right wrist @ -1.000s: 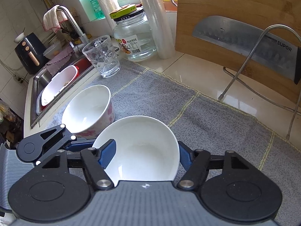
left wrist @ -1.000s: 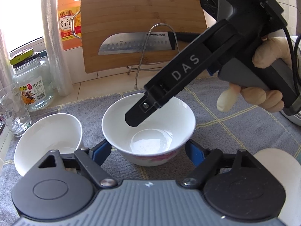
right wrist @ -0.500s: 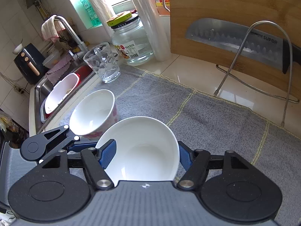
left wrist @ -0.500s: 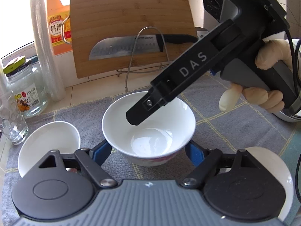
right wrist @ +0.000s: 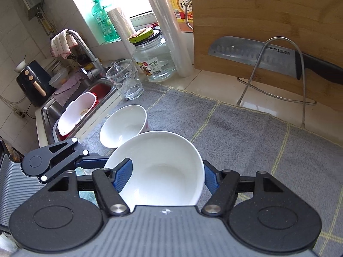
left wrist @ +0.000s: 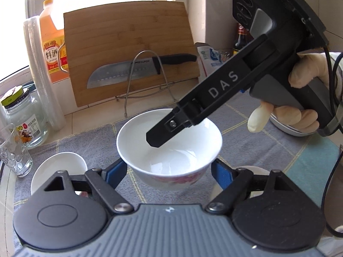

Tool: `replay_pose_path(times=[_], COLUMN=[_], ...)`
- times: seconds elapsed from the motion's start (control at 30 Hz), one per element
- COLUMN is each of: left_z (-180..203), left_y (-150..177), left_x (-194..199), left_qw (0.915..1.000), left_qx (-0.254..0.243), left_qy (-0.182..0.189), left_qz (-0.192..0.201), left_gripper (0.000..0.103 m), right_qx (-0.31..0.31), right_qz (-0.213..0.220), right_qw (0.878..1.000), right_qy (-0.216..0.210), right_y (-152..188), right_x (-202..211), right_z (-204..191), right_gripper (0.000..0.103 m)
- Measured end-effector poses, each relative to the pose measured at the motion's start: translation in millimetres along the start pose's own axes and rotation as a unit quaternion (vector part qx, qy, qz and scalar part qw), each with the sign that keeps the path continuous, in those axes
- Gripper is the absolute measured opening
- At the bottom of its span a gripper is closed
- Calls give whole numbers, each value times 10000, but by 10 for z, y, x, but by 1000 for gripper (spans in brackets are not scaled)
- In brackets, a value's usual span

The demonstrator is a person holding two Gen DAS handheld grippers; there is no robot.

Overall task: Organize plates and bowls
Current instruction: 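Lift and carry the held bowl with the right tool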

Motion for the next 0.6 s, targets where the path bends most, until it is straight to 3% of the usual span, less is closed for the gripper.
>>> replay_pose_path(times=[0.6], left_z=[484], left_y=[-40], left_x=[297], left_qw=[9966], left_qx=[-481], left_qy=[632], left_qz=[210], left_gripper=[85], right_qx=[-528], right_qz=[502], right_qw=[9971], right_qy=[241], right_y=[476], right_x=[554], right_z=[33], right_gripper=[75])
Point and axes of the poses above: each gripper's, at about its wrist camera, not at the fingertips, and x roughly against the way its jaws point, z to its right, y to its underside, the point moved 9 cm from there along -x, roughly the way its jaws point, and after that the axes turned 15 degrees about -x, right-handed, at the moved point
